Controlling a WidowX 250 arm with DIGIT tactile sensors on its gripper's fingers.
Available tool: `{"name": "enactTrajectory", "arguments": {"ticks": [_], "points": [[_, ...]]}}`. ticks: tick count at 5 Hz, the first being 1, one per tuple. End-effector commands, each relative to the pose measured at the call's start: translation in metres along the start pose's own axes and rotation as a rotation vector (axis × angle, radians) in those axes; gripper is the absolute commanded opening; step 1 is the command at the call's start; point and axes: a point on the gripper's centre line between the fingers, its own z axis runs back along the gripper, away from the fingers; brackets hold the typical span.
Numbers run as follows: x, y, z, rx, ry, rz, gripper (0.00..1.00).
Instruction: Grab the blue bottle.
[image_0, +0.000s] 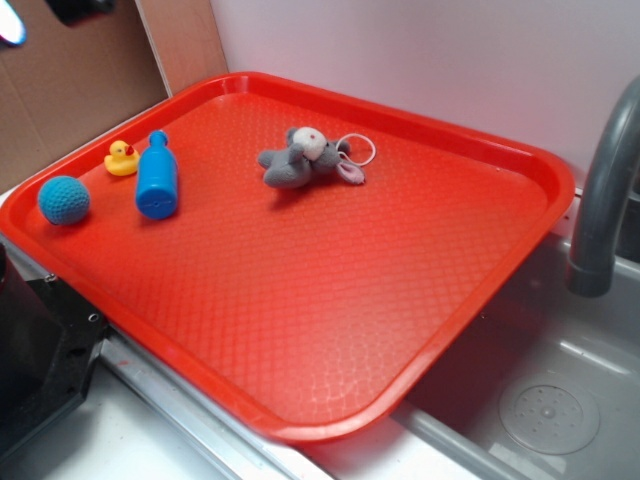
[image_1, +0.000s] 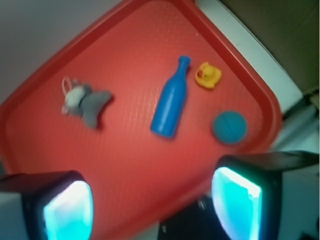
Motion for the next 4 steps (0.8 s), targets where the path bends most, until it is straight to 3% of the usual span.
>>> {"name": "enactTrajectory", "arguments": {"ticks": [1, 4], "points": [[0.022, 0.021, -0.054, 0.113, -0.063, 0.239, 1.0], [0.036, 0.035, -0.123, 0.195, -0.006, 0.279, 1.0]]}}
